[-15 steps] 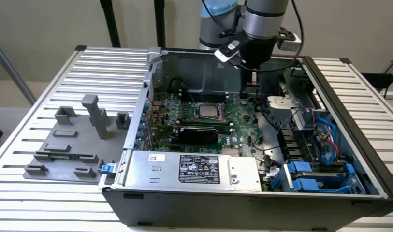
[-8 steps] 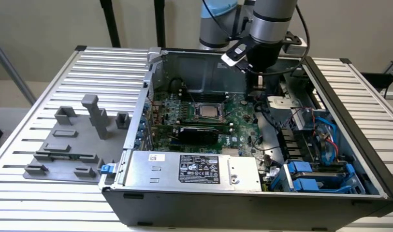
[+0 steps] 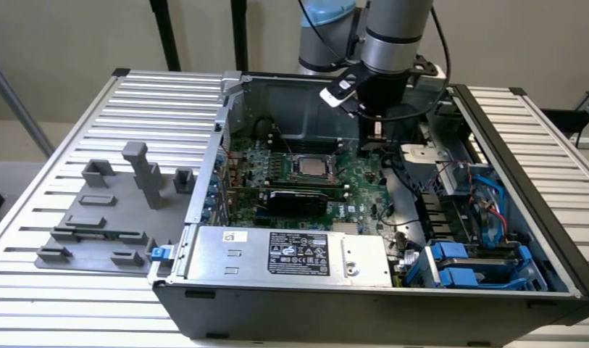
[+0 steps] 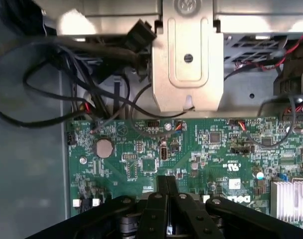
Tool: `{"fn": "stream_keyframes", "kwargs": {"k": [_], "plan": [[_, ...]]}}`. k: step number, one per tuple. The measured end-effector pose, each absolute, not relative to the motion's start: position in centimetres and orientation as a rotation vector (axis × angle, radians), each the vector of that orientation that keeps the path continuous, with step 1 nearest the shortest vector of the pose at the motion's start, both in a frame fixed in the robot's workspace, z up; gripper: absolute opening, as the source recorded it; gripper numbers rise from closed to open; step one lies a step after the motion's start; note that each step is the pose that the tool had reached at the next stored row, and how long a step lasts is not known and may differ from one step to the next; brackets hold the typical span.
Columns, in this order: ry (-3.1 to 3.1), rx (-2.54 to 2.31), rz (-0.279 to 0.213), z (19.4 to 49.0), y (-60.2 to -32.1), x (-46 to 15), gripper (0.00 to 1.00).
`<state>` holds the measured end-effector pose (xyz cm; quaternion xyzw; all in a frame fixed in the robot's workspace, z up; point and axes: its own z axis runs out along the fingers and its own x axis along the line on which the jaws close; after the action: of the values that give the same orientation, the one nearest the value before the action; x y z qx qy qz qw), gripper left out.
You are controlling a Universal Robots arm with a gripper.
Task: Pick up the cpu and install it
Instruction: 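Close the cpu cover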
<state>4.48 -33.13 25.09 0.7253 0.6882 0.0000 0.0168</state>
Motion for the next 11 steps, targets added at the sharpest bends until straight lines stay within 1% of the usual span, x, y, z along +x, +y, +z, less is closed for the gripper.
{"fn": "stream_keyframes", "kwargs": {"k": [2, 4, 11], "plan": [[2.14, 2.256, 0.0, 24.96, -33.13, 4.14, 0.11], [2.148, 2.264, -0.011, 24.95, -33.13, 4.08, 0.11], [2.198, 2.303, -0.089, 24.95, -33.13, 3.59, 0.11]]}}
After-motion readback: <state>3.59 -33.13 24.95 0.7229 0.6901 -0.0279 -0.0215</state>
